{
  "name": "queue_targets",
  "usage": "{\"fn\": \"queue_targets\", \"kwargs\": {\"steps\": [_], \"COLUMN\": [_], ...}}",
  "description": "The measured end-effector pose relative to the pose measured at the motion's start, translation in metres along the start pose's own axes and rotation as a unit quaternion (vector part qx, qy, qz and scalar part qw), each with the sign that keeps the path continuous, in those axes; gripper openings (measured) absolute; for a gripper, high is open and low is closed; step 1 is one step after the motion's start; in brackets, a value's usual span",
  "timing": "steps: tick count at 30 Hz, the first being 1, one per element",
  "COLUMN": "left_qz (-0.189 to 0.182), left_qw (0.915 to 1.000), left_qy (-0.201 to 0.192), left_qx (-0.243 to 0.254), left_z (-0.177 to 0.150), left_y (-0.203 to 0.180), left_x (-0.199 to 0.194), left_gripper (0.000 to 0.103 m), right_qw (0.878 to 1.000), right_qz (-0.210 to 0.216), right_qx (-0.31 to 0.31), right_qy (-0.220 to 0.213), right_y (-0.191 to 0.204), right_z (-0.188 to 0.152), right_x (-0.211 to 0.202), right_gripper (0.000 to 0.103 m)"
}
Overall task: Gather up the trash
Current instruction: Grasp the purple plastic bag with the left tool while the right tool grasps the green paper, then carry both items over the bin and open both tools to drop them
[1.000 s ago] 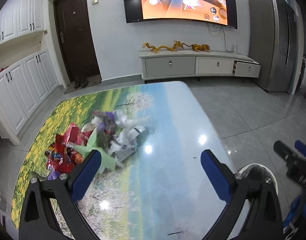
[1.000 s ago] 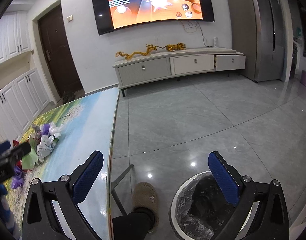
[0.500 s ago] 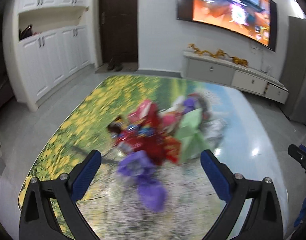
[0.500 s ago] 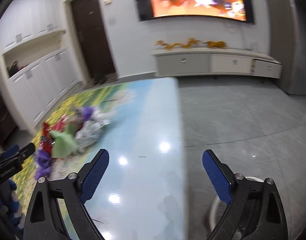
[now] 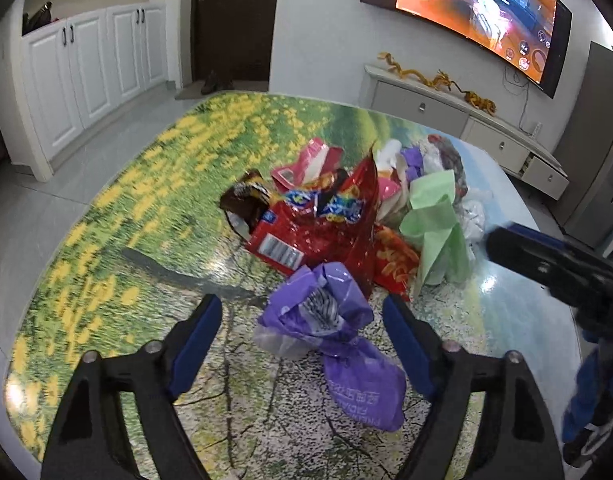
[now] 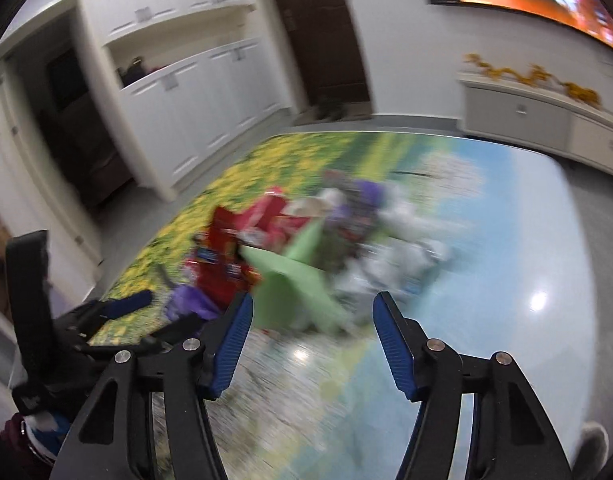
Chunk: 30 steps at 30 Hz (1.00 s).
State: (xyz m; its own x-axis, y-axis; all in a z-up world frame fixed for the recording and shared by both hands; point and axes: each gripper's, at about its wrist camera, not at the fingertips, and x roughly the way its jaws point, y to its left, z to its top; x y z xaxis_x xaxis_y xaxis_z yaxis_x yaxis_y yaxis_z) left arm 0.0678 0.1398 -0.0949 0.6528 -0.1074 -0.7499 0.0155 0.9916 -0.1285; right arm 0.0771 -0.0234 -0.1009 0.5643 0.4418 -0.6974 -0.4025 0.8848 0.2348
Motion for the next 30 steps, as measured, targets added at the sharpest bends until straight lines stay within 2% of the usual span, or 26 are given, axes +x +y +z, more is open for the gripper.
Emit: {"fn": "queue_targets", "kwargs": {"steps": [2, 5, 8, 11, 15, 22, 26, 30], "left_qz": [-0.008, -0.019, -0.034, -0.046, -0.053, -0.061, -0.073, -0.098], "left_qw": [0.9999, 0.9997, 0.9993, 0.9988, 0.9986, 0.998, 0.9968, 0.9928], "left_qy": [0.009, 0.016, 0.017, 0.017, 0.006, -0.014, -0.025, -0.03], "left_qx": [-0.002, -0.007, -0.004, -0.006, -0.004, 0.007, 0.024, 0.063], "left_z": [0.0, -0.001, -0.003, -0.007, -0.009, -0.012, -0.01, -0.008], "left_y": [0.002, 0.003, 0.003, 0.004, 0.003, -0.006, -0.025, -0.063], "left_x": [0.005, 0.008, 0.008, 0.004, -0.01, -0.039, -0.055, -0.066], "left_gripper": [0.066, 0.058, 0.048, 0.042, 0.039, 0.036, 0.036, 0.036], "right_qw": [1.0, 0.999, 0.999, 0.999, 0.999, 0.998, 0.999, 0.997], "right_qz": [-0.002, -0.01, -0.014, -0.01, 0.019, 0.051, 0.041, 0.003], "right_qx": [-0.016, -0.024, -0.024, -0.025, -0.022, -0.022, 0.001, 0.038], "right_qy": [0.013, 0.027, 0.04, 0.039, 0.032, -0.004, -0.033, -0.066], "right_y": [0.007, 0.012, 0.008, 0.008, 0.009, 0.015, -0.002, -0.035], "right_z": [0.005, 0.009, 0.008, 0.007, 0.0, -0.021, -0.033, -0.051], "right_x": [0.018, 0.038, 0.049, 0.045, 0.023, -0.03, -0.068, -0.116], "right_gripper": [0.062, 0.058, 0.048, 0.032, 0.024, 0.023, 0.023, 0.023]}}
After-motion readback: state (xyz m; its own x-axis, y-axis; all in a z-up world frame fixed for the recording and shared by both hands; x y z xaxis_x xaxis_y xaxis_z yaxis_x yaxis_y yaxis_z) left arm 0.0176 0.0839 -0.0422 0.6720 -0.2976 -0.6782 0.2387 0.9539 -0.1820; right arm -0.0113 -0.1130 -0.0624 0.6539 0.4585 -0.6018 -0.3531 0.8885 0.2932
